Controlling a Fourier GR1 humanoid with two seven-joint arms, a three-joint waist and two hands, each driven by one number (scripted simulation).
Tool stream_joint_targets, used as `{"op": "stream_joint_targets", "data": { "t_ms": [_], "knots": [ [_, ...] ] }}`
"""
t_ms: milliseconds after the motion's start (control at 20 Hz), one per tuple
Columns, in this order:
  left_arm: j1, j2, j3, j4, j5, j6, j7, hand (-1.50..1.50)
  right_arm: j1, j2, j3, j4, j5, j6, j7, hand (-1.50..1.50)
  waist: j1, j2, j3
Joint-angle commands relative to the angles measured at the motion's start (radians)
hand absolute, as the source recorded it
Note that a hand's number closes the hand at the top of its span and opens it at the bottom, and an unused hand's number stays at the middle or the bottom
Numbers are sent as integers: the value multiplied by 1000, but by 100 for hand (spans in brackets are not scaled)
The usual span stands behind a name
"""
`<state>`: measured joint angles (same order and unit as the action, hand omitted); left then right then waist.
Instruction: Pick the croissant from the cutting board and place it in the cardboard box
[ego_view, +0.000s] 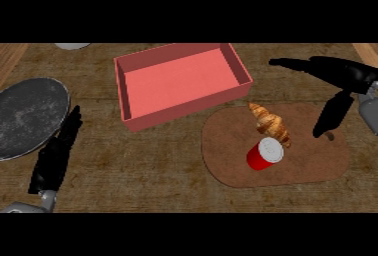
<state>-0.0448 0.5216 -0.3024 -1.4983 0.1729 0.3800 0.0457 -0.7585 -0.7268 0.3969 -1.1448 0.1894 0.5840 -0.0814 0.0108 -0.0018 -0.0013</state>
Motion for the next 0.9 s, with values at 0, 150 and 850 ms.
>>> {"op": "stream_joint_targets", "data": {
  "t_ms": [0, 150, 850],
  "knots": [
    [21, 6, 37, 29, 11, -51, -36, 0, 10, 69, 42, -67, 54, 35, 120, -150, -7, 0, 0],
    [9, -42, 56, 48, -19, -38, -36, 0, 83, 71, -12, -145, 73, 40, 174, -150, -13, 0, 1],
    [30, -105, 123, 14, -116, -98, -10, 0, 183, 195, -72, -140, 323, 43, 179, -150, -6, 1, 1]
  ]
}}
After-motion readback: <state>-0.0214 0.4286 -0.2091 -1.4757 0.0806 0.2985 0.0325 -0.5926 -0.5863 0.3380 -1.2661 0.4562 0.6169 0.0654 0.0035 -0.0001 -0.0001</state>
